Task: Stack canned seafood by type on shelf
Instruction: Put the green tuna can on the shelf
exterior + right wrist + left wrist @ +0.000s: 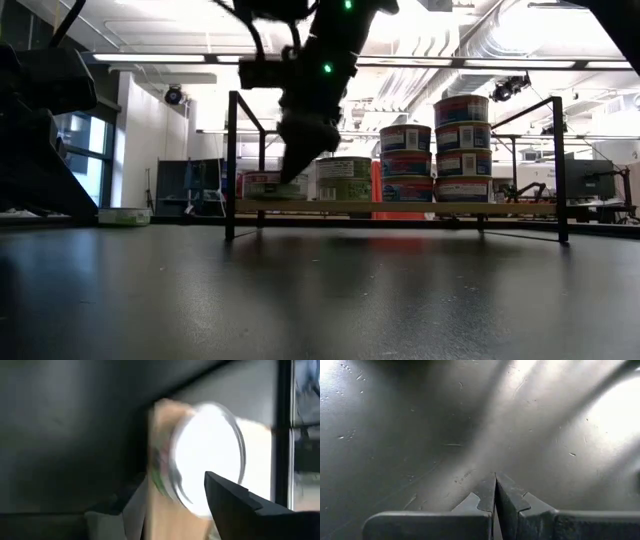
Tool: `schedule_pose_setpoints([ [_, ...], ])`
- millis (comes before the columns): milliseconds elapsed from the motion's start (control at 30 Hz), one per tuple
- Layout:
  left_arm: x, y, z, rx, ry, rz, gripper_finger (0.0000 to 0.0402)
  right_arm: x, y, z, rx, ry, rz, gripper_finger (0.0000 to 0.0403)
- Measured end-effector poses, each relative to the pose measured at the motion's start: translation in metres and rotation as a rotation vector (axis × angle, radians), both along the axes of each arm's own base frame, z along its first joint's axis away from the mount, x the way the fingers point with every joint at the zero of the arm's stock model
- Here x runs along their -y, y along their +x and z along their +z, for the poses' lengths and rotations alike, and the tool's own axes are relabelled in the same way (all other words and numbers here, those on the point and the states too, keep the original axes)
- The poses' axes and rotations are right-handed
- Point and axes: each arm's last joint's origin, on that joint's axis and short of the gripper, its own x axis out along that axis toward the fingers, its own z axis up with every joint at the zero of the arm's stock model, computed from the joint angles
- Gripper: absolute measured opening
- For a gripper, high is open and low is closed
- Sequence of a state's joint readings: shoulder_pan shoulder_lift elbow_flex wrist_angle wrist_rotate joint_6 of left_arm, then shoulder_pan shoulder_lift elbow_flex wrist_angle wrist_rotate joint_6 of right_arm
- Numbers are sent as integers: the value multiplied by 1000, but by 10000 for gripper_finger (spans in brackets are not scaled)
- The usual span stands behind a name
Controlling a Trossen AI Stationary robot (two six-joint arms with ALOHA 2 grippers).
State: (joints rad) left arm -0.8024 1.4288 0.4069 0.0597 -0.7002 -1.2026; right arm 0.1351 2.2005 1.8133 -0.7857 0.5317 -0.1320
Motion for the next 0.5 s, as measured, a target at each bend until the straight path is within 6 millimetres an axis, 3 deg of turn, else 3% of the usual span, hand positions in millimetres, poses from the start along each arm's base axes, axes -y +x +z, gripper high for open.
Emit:
schedule_pose_setpoints([
  [500, 0, 0, 0, -3, 3, -1, 0, 7, -3, 5, 43, 26, -151, 204],
])
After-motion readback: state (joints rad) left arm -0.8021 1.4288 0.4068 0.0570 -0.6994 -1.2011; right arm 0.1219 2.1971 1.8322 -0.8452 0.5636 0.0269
